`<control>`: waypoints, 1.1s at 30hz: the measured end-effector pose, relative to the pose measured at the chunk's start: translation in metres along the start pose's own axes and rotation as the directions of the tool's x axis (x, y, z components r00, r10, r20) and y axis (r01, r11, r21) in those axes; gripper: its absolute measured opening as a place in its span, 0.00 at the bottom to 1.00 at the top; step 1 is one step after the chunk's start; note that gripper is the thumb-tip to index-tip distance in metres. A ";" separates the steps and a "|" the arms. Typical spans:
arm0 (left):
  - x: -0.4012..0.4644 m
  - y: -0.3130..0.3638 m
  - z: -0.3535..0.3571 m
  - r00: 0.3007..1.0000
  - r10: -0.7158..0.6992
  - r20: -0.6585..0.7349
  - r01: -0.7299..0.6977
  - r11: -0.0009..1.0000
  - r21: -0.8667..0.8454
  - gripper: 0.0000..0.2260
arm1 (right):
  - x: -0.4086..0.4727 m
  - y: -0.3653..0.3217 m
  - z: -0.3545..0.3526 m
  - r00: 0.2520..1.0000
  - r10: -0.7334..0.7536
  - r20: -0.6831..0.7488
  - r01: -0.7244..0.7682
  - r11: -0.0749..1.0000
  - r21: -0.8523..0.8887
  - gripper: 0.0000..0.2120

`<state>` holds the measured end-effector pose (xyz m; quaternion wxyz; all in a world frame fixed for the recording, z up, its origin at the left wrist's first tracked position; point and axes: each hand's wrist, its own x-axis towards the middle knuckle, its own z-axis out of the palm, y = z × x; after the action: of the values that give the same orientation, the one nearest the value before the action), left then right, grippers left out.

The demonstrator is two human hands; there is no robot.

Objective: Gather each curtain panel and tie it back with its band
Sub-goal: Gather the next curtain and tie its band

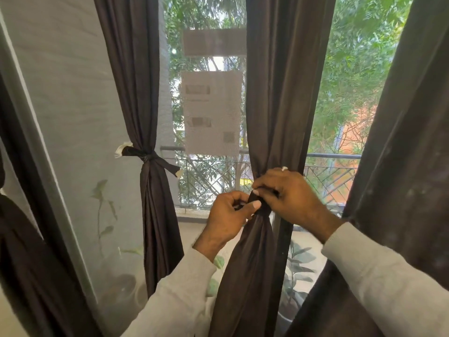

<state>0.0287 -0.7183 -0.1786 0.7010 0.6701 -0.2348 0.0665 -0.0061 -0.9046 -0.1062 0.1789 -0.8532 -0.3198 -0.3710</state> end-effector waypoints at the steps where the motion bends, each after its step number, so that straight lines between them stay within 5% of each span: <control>1: -0.001 -0.002 0.003 1.000 0.010 0.025 -0.011 0.999 0.043 0.07 | -0.011 -0.002 0.004 0.999 0.012 -0.048 -0.014 0.999 -0.050 0.08; 6: -0.005 -0.005 0.008 0.990 0.137 -0.038 -0.133 0.987 0.088 0.14 | -0.066 -0.008 0.017 0.982 -0.007 -0.186 -0.015 0.993 -0.117 0.10; 15: -0.002 0.015 0.017 0.991 0.111 -0.074 -0.130 0.923 -0.362 0.13 | -0.049 -0.015 0.024 0.900 0.313 -0.304 -0.190 0.909 0.372 0.09; 23: -0.017 0.017 0.004 0.993 0.107 -0.040 -0.114 0.955 -0.273 0.04 | -0.048 -0.015 0.023 0.954 0.275 -0.117 -0.207 0.890 0.407 0.15; 27: -0.025 0.021 -0.005 0.984 0.133 0.116 -0.109 0.975 -0.194 0.22 | -0.043 -0.009 0.022 0.925 0.347 -0.152 -0.235 0.840 0.490 0.11; 33: -0.017 0.039 -0.009 0.964 0.236 0.119 -0.236 0.972 -0.009 0.33 | -0.030 -0.006 0.022 0.860 0.488 -0.148 -0.266 0.678 0.686 0.08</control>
<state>-0.0002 -0.7025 -0.1507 0.6712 0.6418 -0.3543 0.1099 -0.0146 -0.9005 -0.1427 0.5830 -0.7147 -0.2082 -0.3255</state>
